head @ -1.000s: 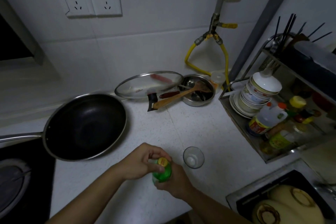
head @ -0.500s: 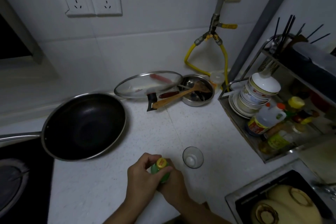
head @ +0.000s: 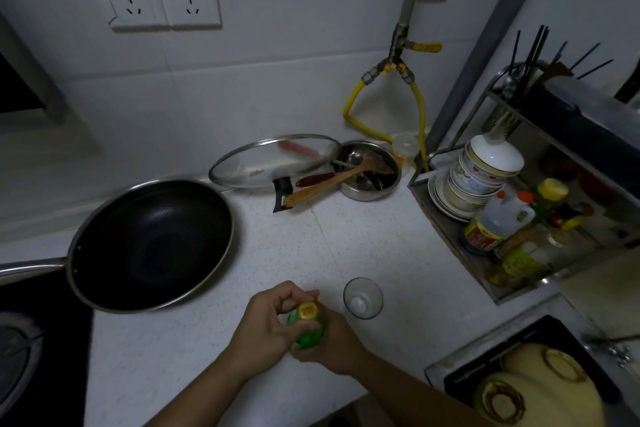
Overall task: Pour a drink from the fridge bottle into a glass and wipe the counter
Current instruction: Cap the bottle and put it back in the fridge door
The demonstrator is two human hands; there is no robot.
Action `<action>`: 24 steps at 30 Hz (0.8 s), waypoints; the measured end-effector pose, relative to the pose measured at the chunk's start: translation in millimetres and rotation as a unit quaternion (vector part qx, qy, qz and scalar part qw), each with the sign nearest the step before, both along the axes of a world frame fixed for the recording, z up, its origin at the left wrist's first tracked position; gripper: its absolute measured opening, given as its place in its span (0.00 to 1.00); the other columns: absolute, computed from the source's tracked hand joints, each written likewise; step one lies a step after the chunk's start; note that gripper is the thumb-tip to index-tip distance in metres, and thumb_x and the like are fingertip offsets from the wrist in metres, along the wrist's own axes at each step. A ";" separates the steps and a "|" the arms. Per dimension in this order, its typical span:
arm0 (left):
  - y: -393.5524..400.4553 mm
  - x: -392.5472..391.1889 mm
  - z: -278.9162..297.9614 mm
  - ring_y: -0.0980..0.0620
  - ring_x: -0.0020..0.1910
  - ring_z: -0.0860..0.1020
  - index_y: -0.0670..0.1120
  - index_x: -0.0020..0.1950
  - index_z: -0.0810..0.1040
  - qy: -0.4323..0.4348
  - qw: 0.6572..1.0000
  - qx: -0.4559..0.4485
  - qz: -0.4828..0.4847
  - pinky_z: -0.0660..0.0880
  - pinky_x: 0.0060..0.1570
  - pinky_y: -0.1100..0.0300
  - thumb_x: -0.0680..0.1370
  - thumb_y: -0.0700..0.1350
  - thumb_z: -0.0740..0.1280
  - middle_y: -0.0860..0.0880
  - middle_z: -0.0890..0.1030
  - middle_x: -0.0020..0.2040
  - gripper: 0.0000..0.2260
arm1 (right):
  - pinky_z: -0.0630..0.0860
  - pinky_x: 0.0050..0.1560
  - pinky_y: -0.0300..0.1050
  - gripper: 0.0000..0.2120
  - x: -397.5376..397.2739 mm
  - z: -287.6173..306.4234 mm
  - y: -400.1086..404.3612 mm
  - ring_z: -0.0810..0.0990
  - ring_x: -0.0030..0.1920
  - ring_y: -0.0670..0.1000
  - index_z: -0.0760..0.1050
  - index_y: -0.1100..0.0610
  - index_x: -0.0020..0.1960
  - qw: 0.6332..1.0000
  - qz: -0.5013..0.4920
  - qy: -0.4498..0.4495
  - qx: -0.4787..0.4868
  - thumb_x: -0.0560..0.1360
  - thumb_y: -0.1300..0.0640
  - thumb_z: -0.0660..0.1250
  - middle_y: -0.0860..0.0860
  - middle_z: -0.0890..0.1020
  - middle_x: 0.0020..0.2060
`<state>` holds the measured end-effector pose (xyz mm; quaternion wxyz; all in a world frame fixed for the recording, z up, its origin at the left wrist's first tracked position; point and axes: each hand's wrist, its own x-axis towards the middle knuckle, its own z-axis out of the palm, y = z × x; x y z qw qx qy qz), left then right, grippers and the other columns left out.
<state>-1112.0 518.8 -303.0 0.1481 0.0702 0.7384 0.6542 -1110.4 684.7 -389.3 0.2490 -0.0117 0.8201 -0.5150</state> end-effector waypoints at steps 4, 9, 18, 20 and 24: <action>-7.4 -14.6 2.6 0.54 0.60 0.81 0.38 0.46 0.79 -0.012 0.997 0.005 -0.073 0.80 0.56 0.59 0.69 0.33 0.76 0.47 0.87 0.51 0.09 | 0.80 0.57 0.50 0.31 -17.6 12.0 4.9 0.81 0.58 0.50 0.76 0.49 0.63 0.996 0.076 -0.043 0.018 0.63 0.62 0.81 0.48 0.82 0.59; -8.5 -24.3 8.4 0.53 0.60 0.81 0.37 0.48 0.80 -0.012 0.993 -0.006 -0.116 0.80 0.56 0.58 0.70 0.33 0.76 0.47 0.86 0.52 0.09 | 0.79 0.62 0.57 0.31 -27.9 18.6 11.9 0.80 0.61 0.54 0.77 0.54 0.63 0.989 0.085 -0.118 -0.020 0.63 0.69 0.80 0.53 0.82 0.60; -0.9 8.6 -2.4 0.63 0.52 0.82 0.57 0.44 0.84 0.029 0.995 -0.065 0.068 0.78 0.54 0.64 0.65 0.43 0.81 0.62 0.86 0.49 0.13 | 0.79 0.60 0.47 0.49 27.4 7.3 -5.5 0.78 0.59 0.39 0.69 0.39 0.65 0.992 -0.123 0.030 0.018 0.47 0.30 0.81 0.38 0.79 0.59; 2.0 10.7 -1.8 0.65 0.53 0.82 0.57 0.45 0.84 0.028 0.994 -0.065 0.083 0.78 0.54 0.66 0.65 0.42 0.81 0.64 0.85 0.50 0.14 | 0.80 0.57 0.43 0.48 31.1 11.0 -11.8 0.80 0.55 0.38 0.70 0.39 0.62 0.989 -0.141 0.035 0.036 0.45 0.26 0.78 0.37 0.80 0.56; 3.4 12.9 1.0 0.64 0.52 0.82 0.57 0.46 0.85 0.036 0.994 -0.065 0.085 0.77 0.55 0.68 0.66 0.41 0.80 0.63 0.85 0.50 0.14 | 0.79 0.54 0.42 0.38 28.7 22.4 -14.7 0.79 0.52 0.39 0.74 0.45 0.62 0.986 -0.117 0.085 0.085 0.57 0.30 0.75 0.40 0.81 0.53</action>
